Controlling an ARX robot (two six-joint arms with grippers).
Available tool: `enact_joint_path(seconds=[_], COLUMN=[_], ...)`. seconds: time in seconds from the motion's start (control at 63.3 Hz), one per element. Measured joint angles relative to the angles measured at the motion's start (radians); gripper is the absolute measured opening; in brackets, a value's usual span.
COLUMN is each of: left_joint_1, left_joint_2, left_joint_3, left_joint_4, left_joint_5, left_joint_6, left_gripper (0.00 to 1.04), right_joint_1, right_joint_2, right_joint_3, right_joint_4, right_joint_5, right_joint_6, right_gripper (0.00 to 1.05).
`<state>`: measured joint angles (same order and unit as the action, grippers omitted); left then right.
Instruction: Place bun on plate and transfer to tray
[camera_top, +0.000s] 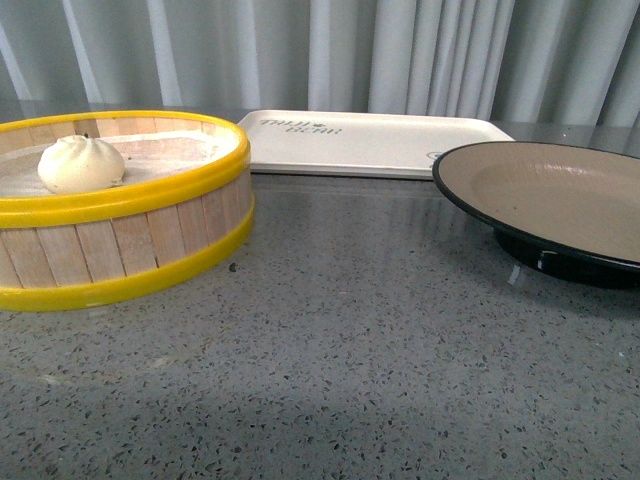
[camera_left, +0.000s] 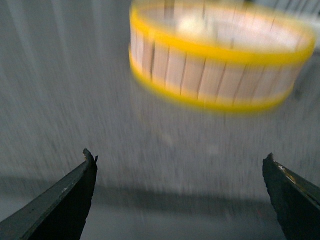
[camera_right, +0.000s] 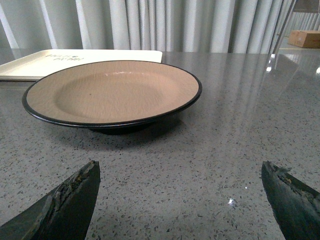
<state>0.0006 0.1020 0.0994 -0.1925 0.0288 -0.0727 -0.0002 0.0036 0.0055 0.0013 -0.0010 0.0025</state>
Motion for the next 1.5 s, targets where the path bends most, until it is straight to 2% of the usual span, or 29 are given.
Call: enact_joint_path(seconds=[0.063,0.126,0.237,0.379,0.474,0.569,0.68,0.79,0.948,1.154,1.502], left_joint_1=[0.013,0.034,0.106,0.146,0.103,0.015,-0.08,-0.112,-0.141,-0.181,-0.185], left_joint_2=[0.134,0.214,0.32,0.483,0.645,0.831,1.046,1.209,1.297,1.35,1.414], left_joint_3=[0.09,0.138,0.241,0.388,0.505,0.647,0.82,0.953,0.999,1.008,1.019], left_joint_4=[-0.159,-0.185,-0.112,0.029,0.113,0.163,0.158,0.131,0.119,0.114,0.114], left_joint_5=[0.018,0.035,0.102,0.098,0.051,0.001,-0.032,-0.056,-0.103,-0.114,-0.162], left_joint_6=[-0.048,-0.066,-0.071,-0.068,-0.056,-0.027,0.019,0.043,0.074,0.079,0.086], left_gripper=[0.98,0.98,0.98,0.98,0.98,0.98,0.98,0.98,0.98,0.98,0.98], right_joint_1=[0.0,0.0,0.0,0.0,0.0,0.0,0.0,0.0,0.0,0.0,0.0], right_joint_2=[0.0,0.0,0.0,0.0,0.0,0.0,0.0,0.0,0.0,0.0,0.0], right_joint_3=[0.0,0.0,0.0,0.0,0.0,0.0,0.0,0.0,0.0,0.0,0.0], right_joint_4=[0.0,0.0,0.0,0.0,0.0,0.0,0.0,0.0,0.0,0.0,0.0], right_joint_5=[-0.001,0.0,0.0,0.0,0.0,0.0,0.0,0.0,0.0,0.0,0.0], right_joint_6=[0.0,0.0,0.0,0.0,0.0,0.0,0.0,0.0,0.0,0.0,0.0], right_gripper=[0.96,0.96,0.96,0.96,0.96,0.96,0.96,0.96,0.96,0.96,0.96])
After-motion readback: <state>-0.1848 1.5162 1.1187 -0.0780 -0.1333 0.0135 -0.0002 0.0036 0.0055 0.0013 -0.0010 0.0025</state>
